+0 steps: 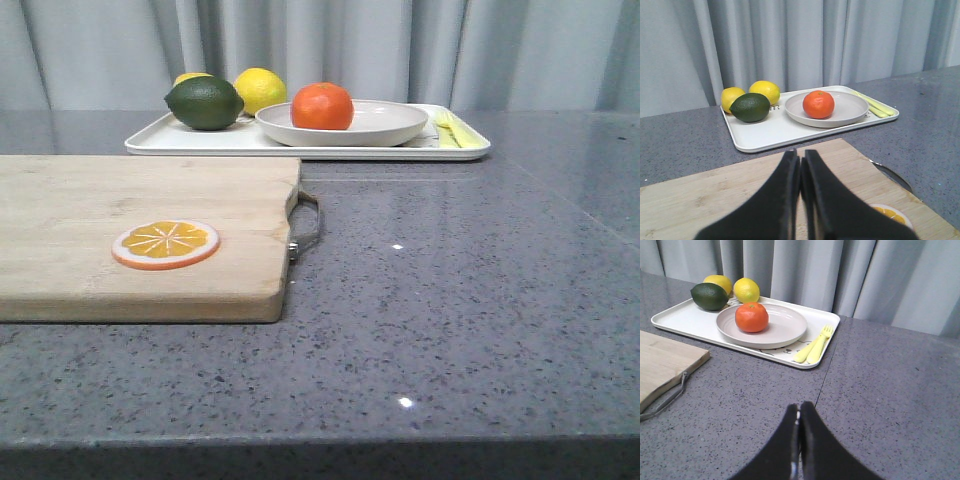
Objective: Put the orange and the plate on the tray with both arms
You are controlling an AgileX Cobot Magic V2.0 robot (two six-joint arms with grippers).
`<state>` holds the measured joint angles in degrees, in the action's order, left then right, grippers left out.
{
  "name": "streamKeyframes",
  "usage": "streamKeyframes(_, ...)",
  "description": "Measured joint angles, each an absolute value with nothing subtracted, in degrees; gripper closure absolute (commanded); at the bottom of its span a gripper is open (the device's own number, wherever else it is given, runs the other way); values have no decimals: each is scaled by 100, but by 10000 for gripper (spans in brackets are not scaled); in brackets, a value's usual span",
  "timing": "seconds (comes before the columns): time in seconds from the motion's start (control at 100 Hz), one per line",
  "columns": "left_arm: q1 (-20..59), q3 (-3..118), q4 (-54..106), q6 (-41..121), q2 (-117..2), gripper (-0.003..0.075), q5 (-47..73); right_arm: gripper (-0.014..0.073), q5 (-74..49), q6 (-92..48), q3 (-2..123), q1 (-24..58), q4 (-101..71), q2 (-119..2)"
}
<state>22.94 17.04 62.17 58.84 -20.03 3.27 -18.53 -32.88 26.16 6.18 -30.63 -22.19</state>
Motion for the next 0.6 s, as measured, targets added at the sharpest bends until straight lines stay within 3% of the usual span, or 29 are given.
streamKeyframes(0.28,2294,1332,5452,5294,-1816,740,0,695,-1853,-3288,2616,618,-3063,-2219)
streamKeyframes(0.5,2294,775,933,1130,-1208,740,-215,695,-1853,-3288,2616,618,-3063,-2219)
streamKeyframes(0.6,2279,536,0,191,-971,740,-189,695,-1853,-3288,2616,618,-3063,-2219)
